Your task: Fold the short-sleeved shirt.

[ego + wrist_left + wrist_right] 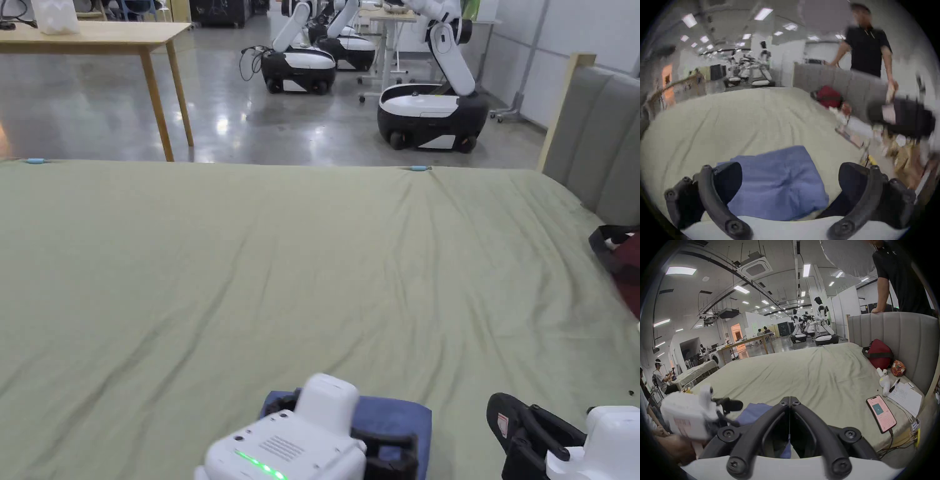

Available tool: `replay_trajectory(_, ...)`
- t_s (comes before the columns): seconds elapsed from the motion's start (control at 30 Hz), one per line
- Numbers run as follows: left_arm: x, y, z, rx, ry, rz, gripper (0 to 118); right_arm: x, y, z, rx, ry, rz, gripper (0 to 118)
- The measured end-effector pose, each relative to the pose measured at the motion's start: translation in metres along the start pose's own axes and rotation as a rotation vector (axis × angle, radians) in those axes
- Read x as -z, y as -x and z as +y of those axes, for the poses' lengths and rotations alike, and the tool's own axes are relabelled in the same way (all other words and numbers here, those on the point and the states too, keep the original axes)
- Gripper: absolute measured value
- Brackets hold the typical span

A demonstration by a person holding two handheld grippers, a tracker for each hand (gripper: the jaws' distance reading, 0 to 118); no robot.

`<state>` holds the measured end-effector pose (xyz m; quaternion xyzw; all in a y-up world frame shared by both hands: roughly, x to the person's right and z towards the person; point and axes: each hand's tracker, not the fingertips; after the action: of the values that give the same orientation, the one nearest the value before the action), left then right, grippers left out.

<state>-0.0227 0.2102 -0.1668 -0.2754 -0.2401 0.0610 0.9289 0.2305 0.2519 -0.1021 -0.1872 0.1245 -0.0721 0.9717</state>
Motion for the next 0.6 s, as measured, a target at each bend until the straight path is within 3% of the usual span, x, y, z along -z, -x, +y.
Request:
replay_trajectory(0.07, 0.007, 0.022, 0.002, -0.103, 0.033, 0.027, 111, 0.001, -0.001, -0.003, 0.004, 0.006, 0.0, 1)
replay_trajectory(0.1, 0.013, 0.03, -0.002, -0.146, 0.058, 0.051, 98, 0.001, -0.001, -0.005, 0.005, 0.009, -0.002, 1)
replay_trajectory(0.17, 0.036, 0.038, -0.012, -0.214, 0.066, 0.066, 14, 0.0, -0.003, -0.007, 0.008, 0.015, -0.006, 1)
replay_trajectory(0.2, 0.044, 0.036, -0.019, -0.226, 0.097, 0.052, 7, 0.001, -0.004, -0.009, 0.012, 0.017, -0.008, 1)
replay_trajectory(0.4, 0.076, -0.027, -0.051, -0.087, 0.138, -0.106, 7, 0.007, -0.011, -0.014, 0.03, 0.04, -0.021, 1)
replay_trajectory(0.6, 0.081, -0.028, -0.053, -0.175, 0.15, -0.104, 7, 0.009, -0.006, -0.017, 0.055, 0.06, -0.015, 1)
